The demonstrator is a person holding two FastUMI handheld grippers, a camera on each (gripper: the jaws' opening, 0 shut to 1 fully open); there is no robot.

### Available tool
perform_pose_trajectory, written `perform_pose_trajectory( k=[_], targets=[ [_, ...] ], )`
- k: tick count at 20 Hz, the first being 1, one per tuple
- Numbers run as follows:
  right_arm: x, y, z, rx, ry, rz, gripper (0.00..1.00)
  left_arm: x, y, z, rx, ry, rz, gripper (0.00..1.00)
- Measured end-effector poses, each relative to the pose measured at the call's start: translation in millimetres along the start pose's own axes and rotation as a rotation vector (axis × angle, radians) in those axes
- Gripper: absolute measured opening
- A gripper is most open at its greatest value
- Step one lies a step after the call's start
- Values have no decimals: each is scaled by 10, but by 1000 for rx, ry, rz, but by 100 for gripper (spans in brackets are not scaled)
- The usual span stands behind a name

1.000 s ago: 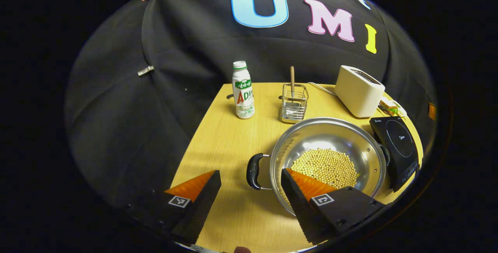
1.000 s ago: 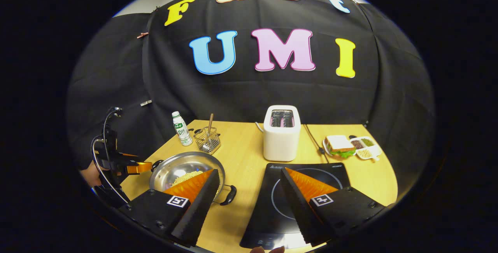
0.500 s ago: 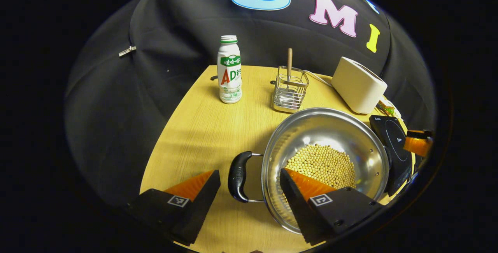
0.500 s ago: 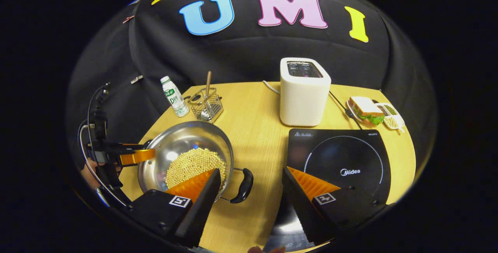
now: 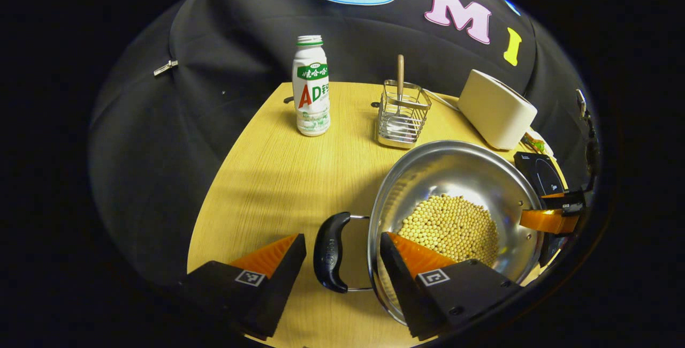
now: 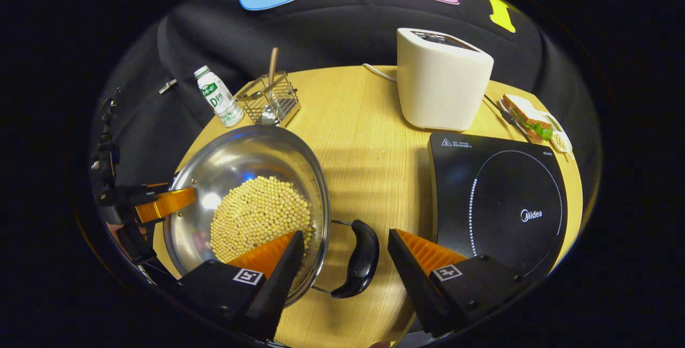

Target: First push the handle of the pot to place it horizontally, then grasp the pot with both hands and set it on the induction cooktop.

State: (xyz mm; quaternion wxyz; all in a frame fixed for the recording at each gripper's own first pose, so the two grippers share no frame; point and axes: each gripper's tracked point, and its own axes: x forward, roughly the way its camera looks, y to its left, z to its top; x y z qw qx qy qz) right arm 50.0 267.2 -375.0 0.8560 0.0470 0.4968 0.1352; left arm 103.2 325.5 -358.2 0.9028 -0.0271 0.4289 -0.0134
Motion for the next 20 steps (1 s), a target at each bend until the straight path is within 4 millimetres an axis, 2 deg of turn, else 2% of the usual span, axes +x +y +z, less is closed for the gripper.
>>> perform_pose_trajectory(
  k=[1,4,5,6,7,10,11,14,20],
  targets=[
    [26,-19,1,7,1,-8,98,20,-9,2,-3,-2,-5,86],
    [86,30,-9,45,11,2,78,48,-77,-25,-10,8,-26,80],
    [56,-1,18,52,8,-19,69,47,-81,-42,-12,18,-18,71],
    [74,-5,10,57,5,-29,65,82,-83,-61,-16,28,-15,67],
    [80,-17,9,55,4,-36,67,52,-91,-69,-17,27,-14,67],
    [45,-34,20,59,10,-51,55,26,-120,-52,-40,14,-25,63],
    [12,-57,44,41,3,-64,55,23,-146,-97,-50,28,-25,59],
    [-111,-111,38,19,2,-63,55,-108,-233,-129,-89,40,-20,58],
    [-531,-355,177,26,-15,-33,54,-505,-580,90,-52,11,-8,58]
  ],
)
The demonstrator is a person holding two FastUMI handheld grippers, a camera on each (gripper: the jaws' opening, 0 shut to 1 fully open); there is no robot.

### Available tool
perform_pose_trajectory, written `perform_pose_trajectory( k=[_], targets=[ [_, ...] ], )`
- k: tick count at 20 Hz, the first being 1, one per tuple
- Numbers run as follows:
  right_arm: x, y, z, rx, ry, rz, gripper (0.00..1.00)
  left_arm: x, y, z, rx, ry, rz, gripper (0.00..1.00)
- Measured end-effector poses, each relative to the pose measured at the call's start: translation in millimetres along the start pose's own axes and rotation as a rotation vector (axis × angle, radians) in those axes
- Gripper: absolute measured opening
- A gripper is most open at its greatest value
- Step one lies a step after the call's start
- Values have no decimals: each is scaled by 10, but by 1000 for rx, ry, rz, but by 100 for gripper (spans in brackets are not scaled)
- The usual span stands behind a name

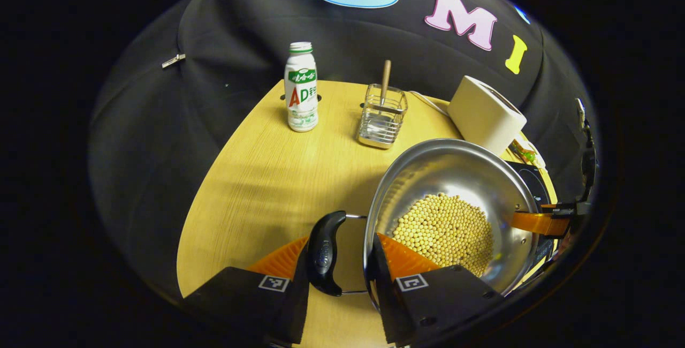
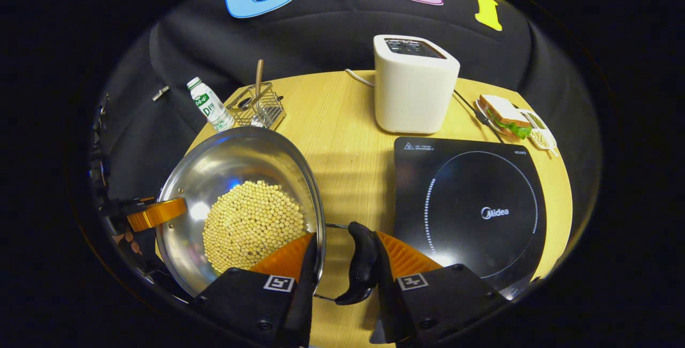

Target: First push the handle of the pot to place it horizontally, then grasp the pot with both hands and set it on the induction cooktop.

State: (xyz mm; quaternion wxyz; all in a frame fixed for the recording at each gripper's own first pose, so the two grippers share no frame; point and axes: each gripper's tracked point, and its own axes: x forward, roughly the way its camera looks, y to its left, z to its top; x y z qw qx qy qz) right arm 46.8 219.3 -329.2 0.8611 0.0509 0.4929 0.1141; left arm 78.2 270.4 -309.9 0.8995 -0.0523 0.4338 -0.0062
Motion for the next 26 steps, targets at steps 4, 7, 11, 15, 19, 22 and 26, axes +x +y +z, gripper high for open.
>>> perform_pose_trajectory(
  k=[4,7,11,15,19,22,26],
  targets=[
    [-309,-298,132,12,11,4,55,-222,-363,111,17,1,-6,58],
    [-498,-596,224,18,7,1,54,-332,-697,177,19,2,-18,58],
    [-697,-1089,345,8,-2,-8,54,-390,-1218,250,20,-4,-30,58],
    [-818,-1609,432,12,0,-19,54,-358,-1742,306,37,-5,-48,58],
    [-880,-2057,479,32,5,-32,54,-270,-2185,378,62,0,-63,58],
    [-870,-2322,509,45,8,-37,50,-182,-2427,429,78,1,-68,58],
    [-824,-2628,536,57,1,-46,54,-68,-2708,460,80,-1,-74,58]
  ],
)
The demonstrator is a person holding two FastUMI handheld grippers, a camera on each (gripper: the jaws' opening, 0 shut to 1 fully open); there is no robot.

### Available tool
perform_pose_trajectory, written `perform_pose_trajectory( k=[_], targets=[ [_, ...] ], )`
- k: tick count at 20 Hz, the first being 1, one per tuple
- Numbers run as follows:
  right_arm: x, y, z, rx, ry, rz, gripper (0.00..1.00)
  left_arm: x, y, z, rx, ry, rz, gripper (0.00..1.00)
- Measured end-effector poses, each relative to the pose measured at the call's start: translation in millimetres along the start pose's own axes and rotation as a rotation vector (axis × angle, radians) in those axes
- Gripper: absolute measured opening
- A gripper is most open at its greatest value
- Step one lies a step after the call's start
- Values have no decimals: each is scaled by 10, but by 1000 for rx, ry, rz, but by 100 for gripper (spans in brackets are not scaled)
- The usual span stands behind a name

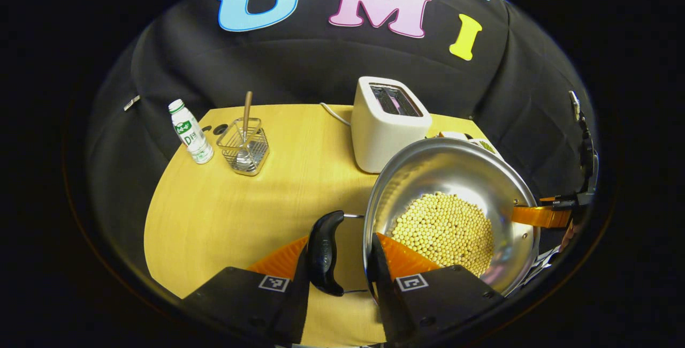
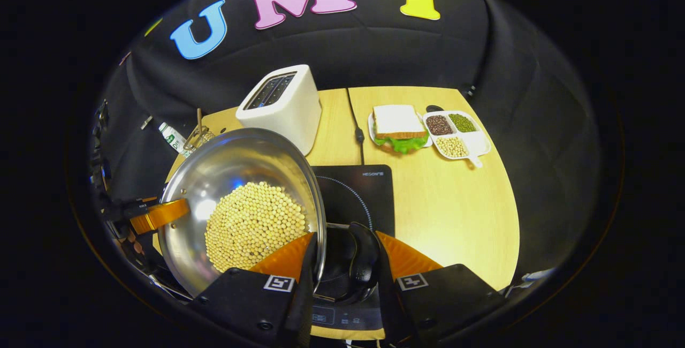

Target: First push the handle of the pot to place it horizontally, then grasp the pot with both hands and set it on the induction cooktop.

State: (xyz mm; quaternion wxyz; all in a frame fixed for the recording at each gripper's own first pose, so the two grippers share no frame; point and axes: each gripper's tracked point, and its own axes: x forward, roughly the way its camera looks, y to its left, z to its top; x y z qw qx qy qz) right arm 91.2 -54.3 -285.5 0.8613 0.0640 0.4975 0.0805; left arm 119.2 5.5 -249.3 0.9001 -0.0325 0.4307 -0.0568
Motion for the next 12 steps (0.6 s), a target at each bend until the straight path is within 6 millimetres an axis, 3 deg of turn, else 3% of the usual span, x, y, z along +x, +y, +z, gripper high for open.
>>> perform_pose_trajectory(
  k=[3,6,9,10,11,12],
  targets=[
    [75,-188,-5,13,8,-6,51,118,-161,12,9,3,-2,58],
    [149,-312,18,13,4,-10,54,233,-261,48,12,0,-6,58],
    [248,-404,31,16,7,-14,54,283,-282,24,18,2,-11,58],
    [279,-427,21,16,9,-16,50,300,-293,17,19,7,-14,58],
    [310,-450,19,16,12,-18,54,319,-299,15,20,13,-16,58],
    [347,-469,8,16,13,-21,51,329,-301,13,20,20,-19,58]
  ],
)
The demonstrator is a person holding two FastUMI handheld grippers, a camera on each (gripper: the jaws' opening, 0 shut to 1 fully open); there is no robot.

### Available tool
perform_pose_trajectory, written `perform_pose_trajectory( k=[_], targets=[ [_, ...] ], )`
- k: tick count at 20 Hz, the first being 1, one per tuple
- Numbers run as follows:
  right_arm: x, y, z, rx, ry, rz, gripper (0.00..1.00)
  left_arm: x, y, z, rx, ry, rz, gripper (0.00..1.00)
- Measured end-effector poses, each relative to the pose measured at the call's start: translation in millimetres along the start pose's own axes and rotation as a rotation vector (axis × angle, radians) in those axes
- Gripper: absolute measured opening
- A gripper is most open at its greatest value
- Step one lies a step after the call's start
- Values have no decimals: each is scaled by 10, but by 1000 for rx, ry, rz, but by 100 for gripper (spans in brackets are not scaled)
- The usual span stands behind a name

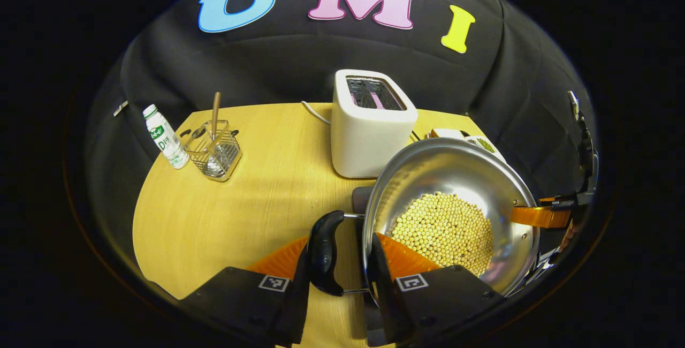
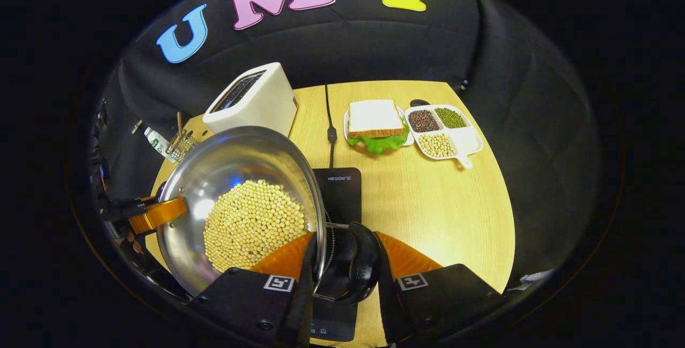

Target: First push the handle of the pot to place it horizontally, then grasp the pot with both hands and set it on the induction cooktop.

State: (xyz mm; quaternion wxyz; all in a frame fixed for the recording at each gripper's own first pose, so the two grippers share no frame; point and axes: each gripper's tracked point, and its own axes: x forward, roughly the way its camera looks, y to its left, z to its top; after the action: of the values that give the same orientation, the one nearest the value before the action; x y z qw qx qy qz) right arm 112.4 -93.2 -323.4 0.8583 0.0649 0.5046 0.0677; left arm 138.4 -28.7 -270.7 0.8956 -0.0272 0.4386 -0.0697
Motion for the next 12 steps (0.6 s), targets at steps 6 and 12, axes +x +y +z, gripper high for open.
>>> perform_pose_trajectory(
  k=[6,12],
  targets=[
    [125,-110,-37,1,11,-14,54,50,-36,-22,-2,19,-13,58],
    [207,-153,-80,9,13,-11,54,56,-36,-37,-4,20,-12,58]
  ],
)
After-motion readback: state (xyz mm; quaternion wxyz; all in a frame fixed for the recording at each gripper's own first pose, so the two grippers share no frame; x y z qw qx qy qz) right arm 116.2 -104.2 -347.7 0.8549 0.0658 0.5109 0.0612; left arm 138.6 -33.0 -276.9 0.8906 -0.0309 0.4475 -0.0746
